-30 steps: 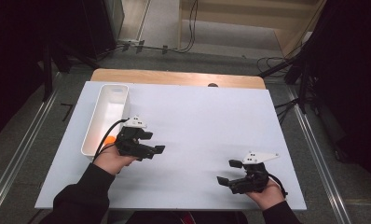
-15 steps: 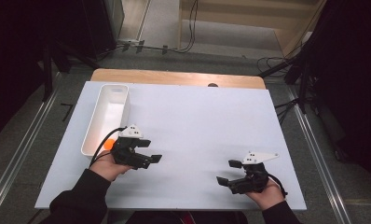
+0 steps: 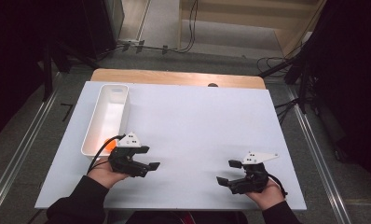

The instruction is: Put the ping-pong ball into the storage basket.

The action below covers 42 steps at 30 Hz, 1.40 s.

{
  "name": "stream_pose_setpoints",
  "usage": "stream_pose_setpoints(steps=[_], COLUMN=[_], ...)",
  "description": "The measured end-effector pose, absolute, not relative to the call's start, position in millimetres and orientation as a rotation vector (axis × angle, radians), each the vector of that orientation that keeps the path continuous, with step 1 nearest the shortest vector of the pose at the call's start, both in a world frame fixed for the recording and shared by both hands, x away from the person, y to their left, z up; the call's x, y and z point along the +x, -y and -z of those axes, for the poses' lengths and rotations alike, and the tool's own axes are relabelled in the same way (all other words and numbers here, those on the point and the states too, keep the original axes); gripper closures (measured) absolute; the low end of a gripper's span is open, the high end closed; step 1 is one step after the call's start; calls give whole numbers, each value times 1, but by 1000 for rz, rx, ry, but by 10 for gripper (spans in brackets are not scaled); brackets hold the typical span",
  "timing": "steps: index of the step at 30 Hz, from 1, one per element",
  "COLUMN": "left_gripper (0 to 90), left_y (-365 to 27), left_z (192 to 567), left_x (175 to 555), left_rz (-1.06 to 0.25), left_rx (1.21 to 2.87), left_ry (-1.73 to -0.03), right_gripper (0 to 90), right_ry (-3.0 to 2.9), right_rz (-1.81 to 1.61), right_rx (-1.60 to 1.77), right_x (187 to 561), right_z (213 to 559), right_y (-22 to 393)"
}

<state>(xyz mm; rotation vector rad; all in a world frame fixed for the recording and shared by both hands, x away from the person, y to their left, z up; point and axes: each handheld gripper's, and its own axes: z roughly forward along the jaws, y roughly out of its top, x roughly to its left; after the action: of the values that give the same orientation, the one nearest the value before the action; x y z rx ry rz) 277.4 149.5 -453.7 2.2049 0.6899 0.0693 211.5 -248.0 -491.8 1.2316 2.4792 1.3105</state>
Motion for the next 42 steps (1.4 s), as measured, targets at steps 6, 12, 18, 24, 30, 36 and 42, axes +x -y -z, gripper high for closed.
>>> stream_pose_setpoints(steps=[6, 12, 18, 24, 30, 36, 42], left_gripper=[259, 259, 259, 259, 259, 259, 259], left_y=[-152, -160, -166, -171, -175, -178, -179], left_z=[458, 462, 465, 468, 470, 472, 474], left_x=[272, 268, 265, 257, 256, 258, 259], left_rz=[-80, -86, -83, -89, -85, -79, -76], left_rx=[2207, 2218, 2206, 2204, 2204, 2206, 2208], left_ry=[-670, -681, -694, -677, -690, -704, -710], right_gripper=[127, 127, 127, 127, 127, 127, 126], right_ry=[-2472, -2473, -2474, -2472, -2475, -2474, -2473], right_rz=[-1311, -1312, -1312, -1309, -1309, -1309, -1308], right_rx=[1234, 1228, 1227, 1223, 1223, 1224, 1222], right_x=[211, 211, 211, 211, 211, 211, 211], right_z=[492, 492, 492, 492, 492, 492, 492], right_y=[248, 248, 248, 248, 248, 249, 249])
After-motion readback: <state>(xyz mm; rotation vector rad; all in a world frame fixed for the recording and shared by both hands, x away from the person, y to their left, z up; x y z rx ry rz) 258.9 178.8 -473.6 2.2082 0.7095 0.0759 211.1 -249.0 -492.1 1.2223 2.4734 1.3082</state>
